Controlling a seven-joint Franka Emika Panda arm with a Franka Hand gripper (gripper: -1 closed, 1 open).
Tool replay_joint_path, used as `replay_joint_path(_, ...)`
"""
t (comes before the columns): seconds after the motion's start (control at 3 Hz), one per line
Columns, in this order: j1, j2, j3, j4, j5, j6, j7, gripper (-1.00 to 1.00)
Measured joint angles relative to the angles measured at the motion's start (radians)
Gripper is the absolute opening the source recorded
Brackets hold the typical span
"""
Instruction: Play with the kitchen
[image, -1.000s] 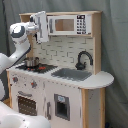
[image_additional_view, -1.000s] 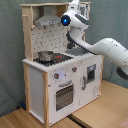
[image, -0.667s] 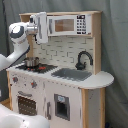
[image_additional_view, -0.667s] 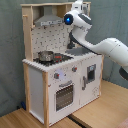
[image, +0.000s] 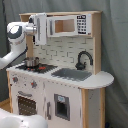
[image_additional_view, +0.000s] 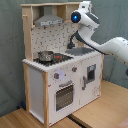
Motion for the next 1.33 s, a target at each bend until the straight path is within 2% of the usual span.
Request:
replay_joint_path(0.33,0.062,0.000,-0.026,-0.074,-0.007,0.008,-0.001,-1.00)
replay_joint_path(0.67,0.099,0.000,-0.044,-0.150,-0.008,0.075,-0.005,-1.00)
replay_joint_path(1.0,0.115,0.000,-0.057,-0.208,-0.008,0.160,-0.012,-1.00)
replay_joint_path(1.33,0.147,-0.003,-0.087,-0.271,-0.008,0.237,-0.034,-1.00)
